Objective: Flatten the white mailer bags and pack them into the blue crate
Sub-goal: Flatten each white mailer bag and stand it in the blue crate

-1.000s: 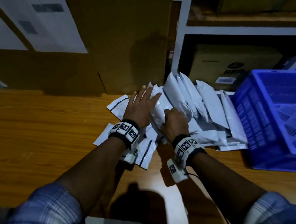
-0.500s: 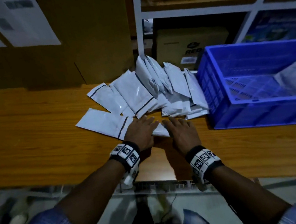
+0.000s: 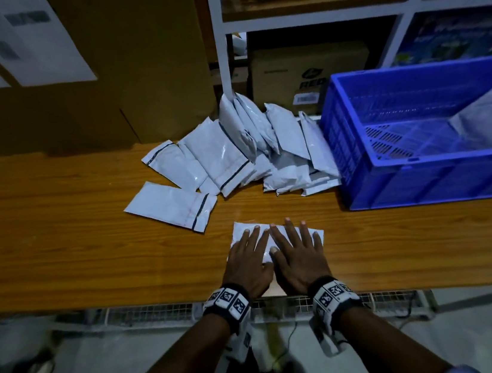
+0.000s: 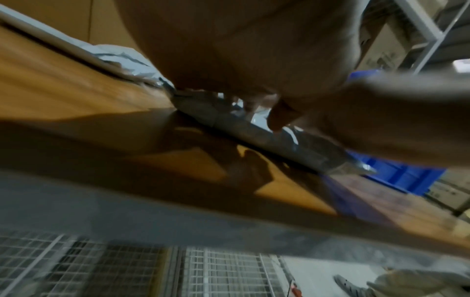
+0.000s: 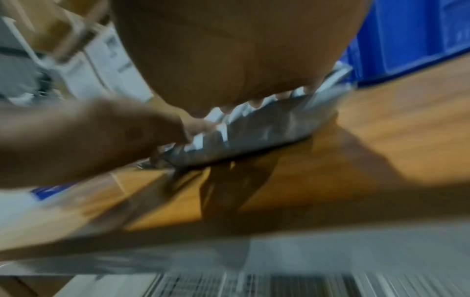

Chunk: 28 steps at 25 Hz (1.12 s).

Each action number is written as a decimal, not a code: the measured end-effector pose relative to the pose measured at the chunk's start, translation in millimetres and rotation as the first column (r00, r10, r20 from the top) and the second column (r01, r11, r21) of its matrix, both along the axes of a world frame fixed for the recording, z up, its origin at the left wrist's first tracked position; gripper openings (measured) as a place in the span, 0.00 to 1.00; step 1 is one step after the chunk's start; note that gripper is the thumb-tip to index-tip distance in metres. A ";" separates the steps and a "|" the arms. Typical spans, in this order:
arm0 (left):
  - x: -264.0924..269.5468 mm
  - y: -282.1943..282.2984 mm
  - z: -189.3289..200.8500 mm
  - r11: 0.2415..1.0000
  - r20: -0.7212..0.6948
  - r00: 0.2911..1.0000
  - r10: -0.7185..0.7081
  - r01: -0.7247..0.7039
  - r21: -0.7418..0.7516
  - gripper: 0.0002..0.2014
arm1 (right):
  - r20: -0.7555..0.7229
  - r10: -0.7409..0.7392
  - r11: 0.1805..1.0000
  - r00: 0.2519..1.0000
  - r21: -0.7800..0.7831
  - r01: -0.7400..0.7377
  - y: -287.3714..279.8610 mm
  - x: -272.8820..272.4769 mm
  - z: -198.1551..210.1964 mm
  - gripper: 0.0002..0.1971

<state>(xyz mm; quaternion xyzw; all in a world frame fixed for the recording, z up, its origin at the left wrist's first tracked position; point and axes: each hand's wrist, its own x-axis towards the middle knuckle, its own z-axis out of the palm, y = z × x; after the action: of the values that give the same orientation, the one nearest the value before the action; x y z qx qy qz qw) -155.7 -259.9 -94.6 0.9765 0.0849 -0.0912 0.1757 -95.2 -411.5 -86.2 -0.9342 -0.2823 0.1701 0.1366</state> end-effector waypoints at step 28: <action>9.7 2.3 -23.8 0.997 0.022 0.997 0.069 -0.069 -0.017 0.29 | 0.123 -0.086 0.996 0.989 0.032 0.083 9.2 -0.7 -34.1 0.27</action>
<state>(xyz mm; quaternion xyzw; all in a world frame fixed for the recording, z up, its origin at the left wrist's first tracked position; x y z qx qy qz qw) -146.0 -257.6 -118.4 0.9725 0.1159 -0.0748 0.1874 -96.0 -402.3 -120.3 -0.9522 -0.2527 0.1016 0.1385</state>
